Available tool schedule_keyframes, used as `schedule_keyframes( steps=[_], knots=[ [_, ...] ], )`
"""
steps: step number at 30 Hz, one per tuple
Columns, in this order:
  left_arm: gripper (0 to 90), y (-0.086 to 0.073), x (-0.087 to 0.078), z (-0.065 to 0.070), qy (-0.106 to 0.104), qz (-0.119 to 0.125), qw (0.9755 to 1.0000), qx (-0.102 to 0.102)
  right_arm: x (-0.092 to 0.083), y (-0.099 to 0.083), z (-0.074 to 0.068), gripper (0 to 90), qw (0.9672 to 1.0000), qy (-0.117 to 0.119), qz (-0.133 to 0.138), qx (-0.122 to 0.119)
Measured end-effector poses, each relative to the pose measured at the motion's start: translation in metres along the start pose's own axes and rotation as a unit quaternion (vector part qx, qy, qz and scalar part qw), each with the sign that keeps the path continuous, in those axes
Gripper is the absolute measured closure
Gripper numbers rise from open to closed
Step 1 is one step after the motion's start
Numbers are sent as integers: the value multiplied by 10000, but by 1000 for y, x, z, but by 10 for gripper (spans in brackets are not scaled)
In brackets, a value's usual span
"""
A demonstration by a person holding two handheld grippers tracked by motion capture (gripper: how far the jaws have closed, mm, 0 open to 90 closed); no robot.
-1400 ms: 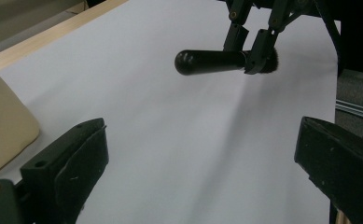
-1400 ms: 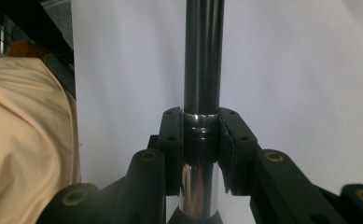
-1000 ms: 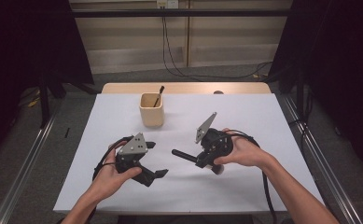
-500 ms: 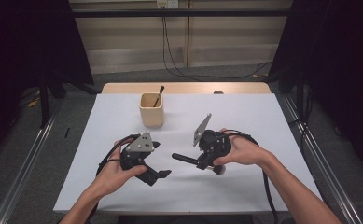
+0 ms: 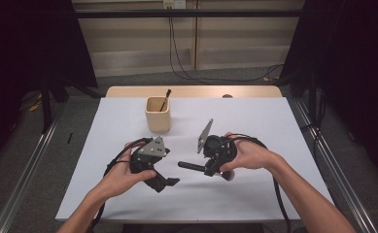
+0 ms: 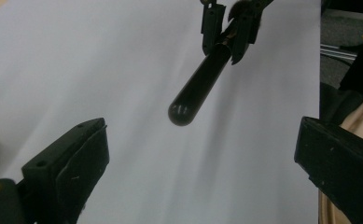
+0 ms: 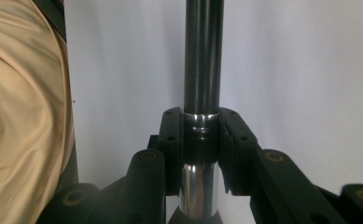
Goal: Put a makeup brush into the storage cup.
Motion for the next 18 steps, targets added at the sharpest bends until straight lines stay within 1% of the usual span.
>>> schedule_keyframes(
  steps=[1, 4, 7, 9, 10, 12, 14, 15, 16, 17, 18],
  knots=[
    [33, 0, 1, 0, -6, -12, 10000, -14, 1, 0, -1, 729, 10000, 22, -55, -12],
    [33, -1, 4, -1, -31, -161, 9999, 29, 5, 0, -2, 729, 9998, 14, -190, -84],
    [34, -3, 8, 1, -93, -379, 9991, 135, 7, 0, -4, 728, 9994, 21, -330, -94],
    [32, -4, 10, 4, -157, -445, 9985, 284, 7, 1, -3, 729, 9992, 24, -357, -182],
    [32, -5, 11, 4, -145, -478, 9982, 335, 8, 1, -3, 729, 9991, 12, -376, -173],
    [33, -5, 12, 3, -144, -558, 9978, 330, 8, 1, -3, 728, 9988, 16, -456, -153],
    [36, -5, 14, 2, -106, -619, 9974, 345, 9, 2, -3, 729, 9986, 16, -476, -221],
    [36, -6, 15, 2, -137, -676, 9969, 378, 9, 2, -3, 729, 9986, 8, -480, -230],
    [36, -6, 16, 2, -144, -684, 9968, 382, 9, 2, -4, 729, 9983, 43, -544, -194],
    [37, -6, 16, 1, -113, -706, 9967, 374, 9, 2, -4, 729, 9982, 41, -551, -249],
    [43, -6, 17, 1, -129, -737, 9966, 357, 9, 4, -5, 729, 9983, 52, -528, -253]
  ],
)
Point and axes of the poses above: each handheld gripper's, and its own axes: x roughly forward along the jaws, y roughly out of its top, z roughly to its right, the point moved 10 cm from there along x, roughly forward along the jaws, and after that the axes turned 15 degrees about -z, right-handed, at the moved point
